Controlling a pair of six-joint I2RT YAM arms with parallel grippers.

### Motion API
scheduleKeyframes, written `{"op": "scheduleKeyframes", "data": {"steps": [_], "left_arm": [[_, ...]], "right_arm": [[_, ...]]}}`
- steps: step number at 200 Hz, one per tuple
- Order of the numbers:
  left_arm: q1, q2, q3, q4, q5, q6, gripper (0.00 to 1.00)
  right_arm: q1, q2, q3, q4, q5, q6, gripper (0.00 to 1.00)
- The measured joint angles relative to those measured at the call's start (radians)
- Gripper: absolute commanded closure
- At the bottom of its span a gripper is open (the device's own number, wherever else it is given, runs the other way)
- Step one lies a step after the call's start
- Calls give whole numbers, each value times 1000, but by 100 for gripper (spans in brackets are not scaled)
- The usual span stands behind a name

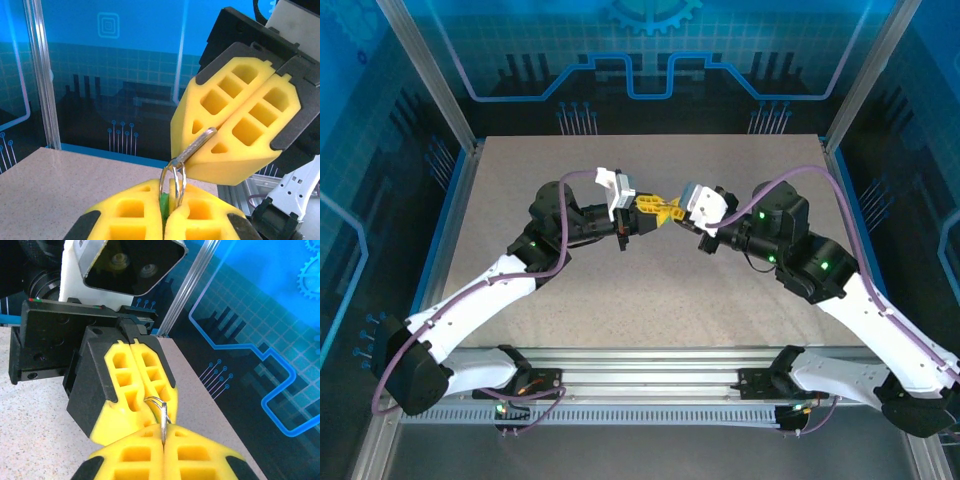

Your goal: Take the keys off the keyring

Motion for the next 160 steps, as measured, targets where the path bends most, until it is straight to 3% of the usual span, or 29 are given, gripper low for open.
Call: {"op": "scheduleKeyframes", "data": {"steps": [160], "left_arm": [[2, -5, 27, -83, 34, -19, 100]], "right_arm": [[33, -17, -21, -11, 21, -134, 100]]}}
